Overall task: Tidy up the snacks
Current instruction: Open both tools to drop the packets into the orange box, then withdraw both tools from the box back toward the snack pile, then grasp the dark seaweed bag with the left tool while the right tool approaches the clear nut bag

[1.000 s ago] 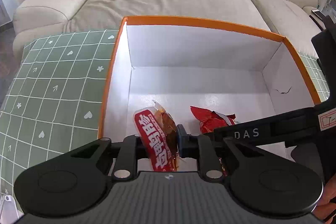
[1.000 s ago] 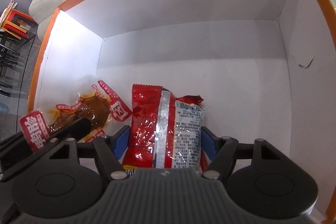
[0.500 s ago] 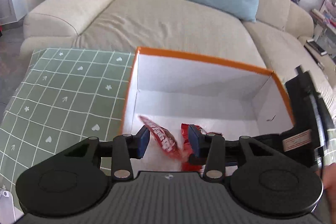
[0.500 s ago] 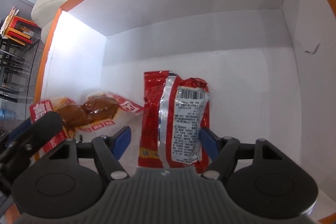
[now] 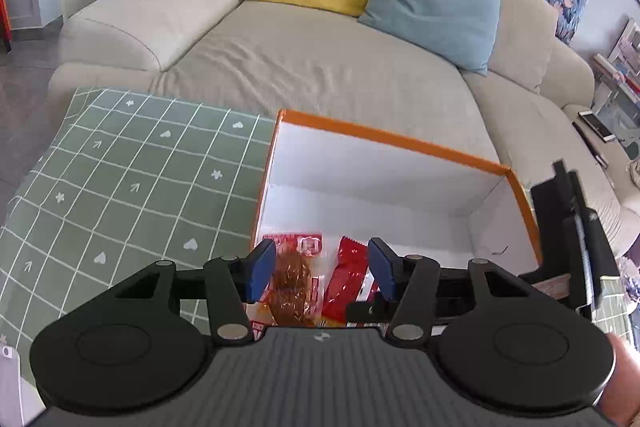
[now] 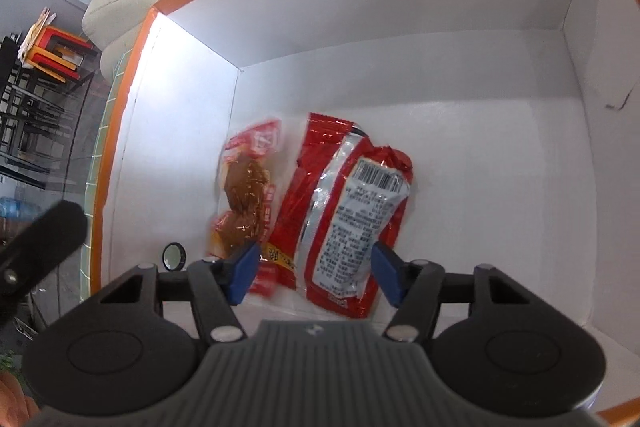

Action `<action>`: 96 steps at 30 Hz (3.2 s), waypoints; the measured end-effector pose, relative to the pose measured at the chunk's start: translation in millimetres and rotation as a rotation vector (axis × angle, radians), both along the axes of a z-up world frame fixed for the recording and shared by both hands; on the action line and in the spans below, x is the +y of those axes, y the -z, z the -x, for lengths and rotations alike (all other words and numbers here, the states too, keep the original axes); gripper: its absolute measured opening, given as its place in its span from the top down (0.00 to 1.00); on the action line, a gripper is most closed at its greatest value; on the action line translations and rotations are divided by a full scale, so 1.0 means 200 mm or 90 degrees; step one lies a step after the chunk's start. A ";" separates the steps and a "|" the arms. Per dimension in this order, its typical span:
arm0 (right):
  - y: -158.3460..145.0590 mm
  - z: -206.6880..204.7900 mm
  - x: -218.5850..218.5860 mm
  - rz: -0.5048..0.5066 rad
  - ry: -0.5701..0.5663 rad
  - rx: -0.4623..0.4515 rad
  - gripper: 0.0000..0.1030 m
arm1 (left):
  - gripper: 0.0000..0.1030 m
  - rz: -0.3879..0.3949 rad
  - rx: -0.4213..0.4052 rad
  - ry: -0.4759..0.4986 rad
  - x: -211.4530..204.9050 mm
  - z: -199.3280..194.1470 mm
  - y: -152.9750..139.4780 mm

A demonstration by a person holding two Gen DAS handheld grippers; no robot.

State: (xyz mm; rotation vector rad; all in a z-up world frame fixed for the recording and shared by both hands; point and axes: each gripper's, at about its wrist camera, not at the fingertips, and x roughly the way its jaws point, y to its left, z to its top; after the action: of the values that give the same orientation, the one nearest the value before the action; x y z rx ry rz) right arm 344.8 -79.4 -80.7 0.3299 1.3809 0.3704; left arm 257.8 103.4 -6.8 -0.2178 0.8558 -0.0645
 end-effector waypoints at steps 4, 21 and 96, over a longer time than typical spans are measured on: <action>-0.07 0.05 0.02 0.042 -0.029 -0.046 0.40 | 0.40 -0.011 0.007 -0.002 -0.02 0.04 0.00; -0.51 0.62 -0.16 0.154 -0.092 -0.414 0.30 | 0.40 -0.056 -0.100 -0.011 -0.15 0.45 -0.12; 0.08 1.12 -0.09 0.121 -0.316 -0.428 0.51 | 0.40 -0.146 0.028 0.298 -0.22 0.75 0.47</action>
State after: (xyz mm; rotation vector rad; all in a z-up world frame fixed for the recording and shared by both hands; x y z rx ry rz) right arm 120.3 -96.6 -96.7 -0.2906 0.8055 0.6803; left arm 107.7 59.0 -101.8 0.2008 0.9371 -0.3982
